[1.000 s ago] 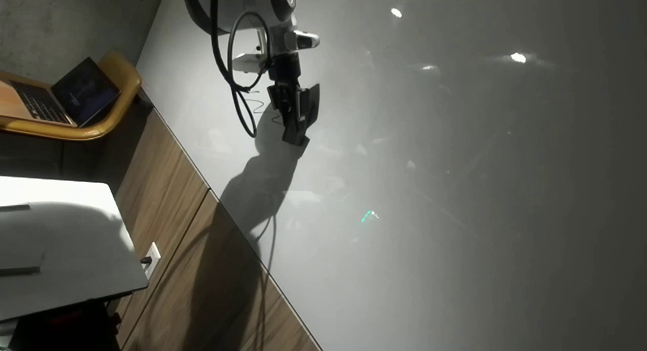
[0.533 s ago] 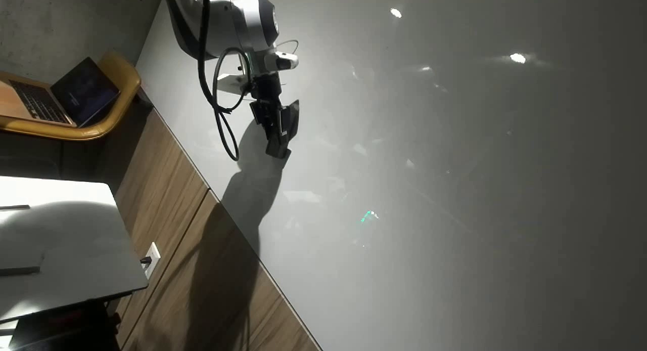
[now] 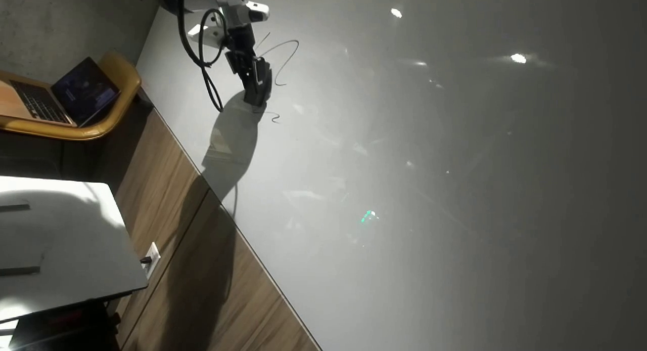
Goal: Use the duster to erase the writings on the board
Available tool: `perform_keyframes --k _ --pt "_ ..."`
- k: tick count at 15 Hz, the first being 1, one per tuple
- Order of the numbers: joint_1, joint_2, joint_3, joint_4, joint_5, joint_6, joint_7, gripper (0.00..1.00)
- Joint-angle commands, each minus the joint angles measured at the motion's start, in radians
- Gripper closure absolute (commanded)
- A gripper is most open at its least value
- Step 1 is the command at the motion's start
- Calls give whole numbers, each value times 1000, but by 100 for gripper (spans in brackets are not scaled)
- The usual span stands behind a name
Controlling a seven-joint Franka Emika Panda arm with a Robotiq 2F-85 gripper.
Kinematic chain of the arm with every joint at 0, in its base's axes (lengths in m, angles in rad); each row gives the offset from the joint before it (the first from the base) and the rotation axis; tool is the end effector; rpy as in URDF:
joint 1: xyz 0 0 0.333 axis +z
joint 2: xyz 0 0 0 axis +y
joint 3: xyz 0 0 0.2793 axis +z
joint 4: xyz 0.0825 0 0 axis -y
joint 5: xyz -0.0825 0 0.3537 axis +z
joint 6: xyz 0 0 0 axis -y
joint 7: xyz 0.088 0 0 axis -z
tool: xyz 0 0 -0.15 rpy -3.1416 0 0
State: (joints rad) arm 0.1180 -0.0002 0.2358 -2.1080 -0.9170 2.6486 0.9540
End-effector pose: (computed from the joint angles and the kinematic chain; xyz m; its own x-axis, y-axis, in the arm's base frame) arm 0.5422 0.2058 0.4168 0.7118 0.1652 0.6826 0.0189 -0.9761 0.2165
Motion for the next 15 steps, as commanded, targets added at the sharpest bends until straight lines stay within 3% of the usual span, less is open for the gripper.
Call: perform_keyframes --k 1,9,15 --pt "28 5 28 67 20 -11 -6 70" --pt "47 20 46 65 55 -12 6 70" --pt "54 79 40 67 3 -10 49 70"
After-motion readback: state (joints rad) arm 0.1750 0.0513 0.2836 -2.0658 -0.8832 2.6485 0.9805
